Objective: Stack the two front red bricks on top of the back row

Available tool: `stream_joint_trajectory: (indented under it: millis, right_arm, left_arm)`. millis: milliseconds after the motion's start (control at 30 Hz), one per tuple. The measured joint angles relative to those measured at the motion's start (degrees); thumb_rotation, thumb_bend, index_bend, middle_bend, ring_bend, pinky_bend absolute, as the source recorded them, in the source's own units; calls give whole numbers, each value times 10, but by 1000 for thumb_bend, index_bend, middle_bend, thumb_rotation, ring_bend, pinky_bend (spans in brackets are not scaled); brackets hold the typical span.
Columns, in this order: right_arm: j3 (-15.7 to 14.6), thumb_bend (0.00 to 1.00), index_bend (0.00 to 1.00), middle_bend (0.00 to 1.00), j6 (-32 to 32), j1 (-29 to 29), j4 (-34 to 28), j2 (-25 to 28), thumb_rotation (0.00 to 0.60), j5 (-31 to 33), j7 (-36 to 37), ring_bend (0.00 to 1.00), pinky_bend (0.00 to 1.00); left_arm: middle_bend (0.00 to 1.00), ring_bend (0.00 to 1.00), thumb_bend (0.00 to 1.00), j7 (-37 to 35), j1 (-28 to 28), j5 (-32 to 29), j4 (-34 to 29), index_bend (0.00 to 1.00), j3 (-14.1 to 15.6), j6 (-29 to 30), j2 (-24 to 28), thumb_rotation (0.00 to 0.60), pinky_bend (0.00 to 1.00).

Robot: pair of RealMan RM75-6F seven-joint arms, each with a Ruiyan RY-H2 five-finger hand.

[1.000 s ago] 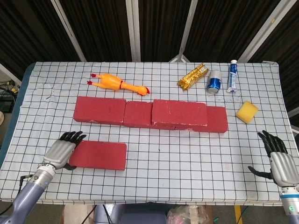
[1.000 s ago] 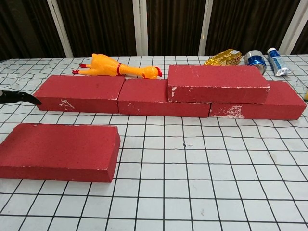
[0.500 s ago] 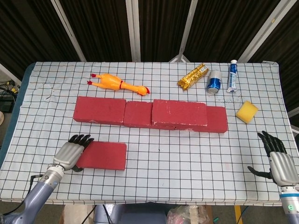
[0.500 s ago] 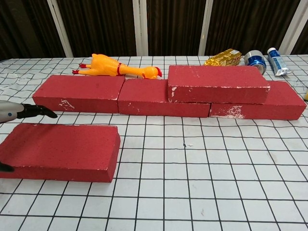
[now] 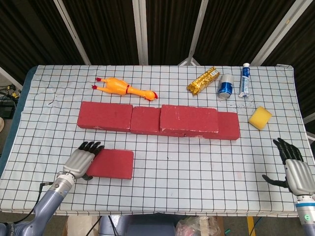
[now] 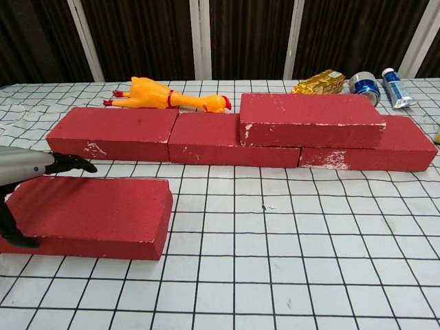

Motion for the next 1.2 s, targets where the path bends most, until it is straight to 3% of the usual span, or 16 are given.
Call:
stream_joint_trajectory:
  millis: [633, 867, 1000, 1200]
  right_arm:
    - [2, 163, 0, 0, -13, -2, -3, 7, 600, 0, 0, 0, 0]
    - [4, 161, 0, 0, -11, -4, -4, 6, 600, 0, -1, 0, 0]
    - [4, 162, 0, 0, -14, -4, -4, 4, 600, 1, -4, 0, 0]
    - [7, 161, 0, 0, -16, -3, -6, 2, 600, 5, -13, 0, 0]
  left_arm:
    - [79, 0, 0, 71, -40, -75, 2, 47, 3, 31, -31, 600, 42]
    - [194, 0, 0, 68, -45, -61, 4, 161, 1, 51, -33, 600, 48]
    - [287, 12, 71, 50, -44, -41, 14, 242, -5, 60, -31, 600, 53]
    - [313, 16, 85, 7, -47, -32, 33, 277, -25, 50, -21, 600, 54]
